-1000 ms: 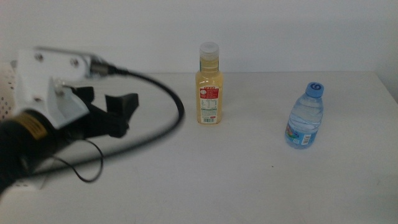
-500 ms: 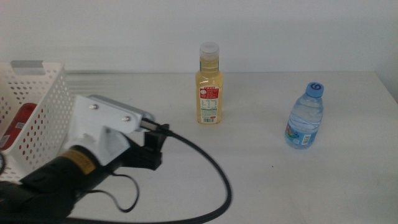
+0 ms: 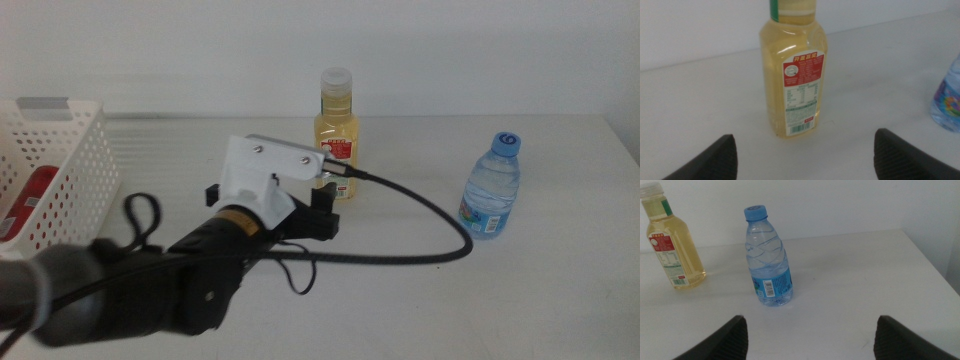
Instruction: Use arms to grab the bottles and put them into the dustbin to the left of the table.
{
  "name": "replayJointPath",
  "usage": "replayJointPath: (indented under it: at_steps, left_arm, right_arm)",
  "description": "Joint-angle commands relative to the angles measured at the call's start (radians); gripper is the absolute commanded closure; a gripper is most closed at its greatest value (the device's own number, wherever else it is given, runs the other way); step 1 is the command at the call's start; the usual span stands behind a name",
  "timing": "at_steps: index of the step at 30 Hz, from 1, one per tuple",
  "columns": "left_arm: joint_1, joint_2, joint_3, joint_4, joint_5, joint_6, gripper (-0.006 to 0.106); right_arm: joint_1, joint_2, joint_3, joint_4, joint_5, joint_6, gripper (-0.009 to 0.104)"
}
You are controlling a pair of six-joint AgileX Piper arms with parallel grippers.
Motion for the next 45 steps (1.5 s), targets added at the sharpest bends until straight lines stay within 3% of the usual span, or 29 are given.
replayJointPath:
  at_steps: [1, 19, 36, 45]
  left_arm:
    - [-0.007, 0.012, -0.075, -0.004, -0.08, -0.001, 0.012]
    - [0.046, 0.314, -0.447, -0.011, -0.074, 0.0, 0.012]
    - [0.095, 0.472, -0.633, -0.004, -0.081, -0.001, 0.012]
    - [0.091, 0.547, -0.648, 0.009, -0.26, -0.002, 0.012]
  right_arm:
    - [-0.004, -0.027, -0.009, -0.006, -0.075, -0.013, 0.029]
    - [-0.004, -0.027, -0.009, -0.006, -0.075, -0.013, 0.029]
    - [-0.004, -0.027, -0.009, -0.006, -0.074, -0.013, 0.029]
    - [-0.004, -0.027, -0.009, -0.006, -0.074, -0.013, 0.029]
